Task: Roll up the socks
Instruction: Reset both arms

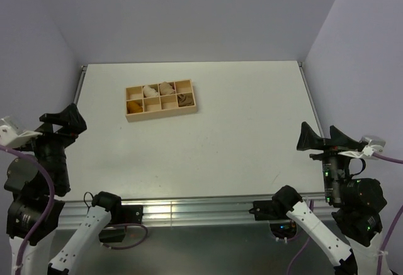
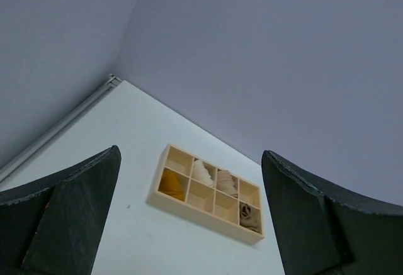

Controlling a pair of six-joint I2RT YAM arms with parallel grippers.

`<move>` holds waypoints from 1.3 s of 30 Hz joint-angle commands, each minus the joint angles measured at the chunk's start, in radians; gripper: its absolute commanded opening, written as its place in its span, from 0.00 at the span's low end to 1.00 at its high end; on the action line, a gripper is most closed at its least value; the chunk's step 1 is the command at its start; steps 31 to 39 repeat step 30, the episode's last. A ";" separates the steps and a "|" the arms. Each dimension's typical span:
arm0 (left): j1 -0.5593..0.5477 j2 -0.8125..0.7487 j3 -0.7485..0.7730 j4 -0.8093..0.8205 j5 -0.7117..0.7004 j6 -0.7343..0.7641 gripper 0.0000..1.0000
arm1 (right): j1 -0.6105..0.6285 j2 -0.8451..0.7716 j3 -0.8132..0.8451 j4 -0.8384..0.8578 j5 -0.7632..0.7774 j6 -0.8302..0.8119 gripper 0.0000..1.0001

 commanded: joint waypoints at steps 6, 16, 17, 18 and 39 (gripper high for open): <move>-0.008 -0.062 -0.011 -0.124 -0.154 0.007 0.99 | -0.005 -0.040 -0.013 0.022 0.018 -0.039 1.00; -0.017 -0.073 -0.024 -0.103 -0.178 0.018 0.99 | -0.005 0.003 -0.018 0.041 -0.037 -0.044 1.00; -0.017 -0.071 -0.027 -0.101 -0.181 0.018 1.00 | -0.003 0.007 -0.021 0.044 -0.041 -0.042 1.00; -0.019 -0.073 -0.029 -0.101 -0.181 0.018 1.00 | -0.005 0.016 -0.023 0.051 -0.050 -0.041 1.00; -0.023 -0.073 -0.053 -0.085 -0.178 0.026 0.99 | -0.005 0.069 -0.035 0.091 -0.074 -0.046 1.00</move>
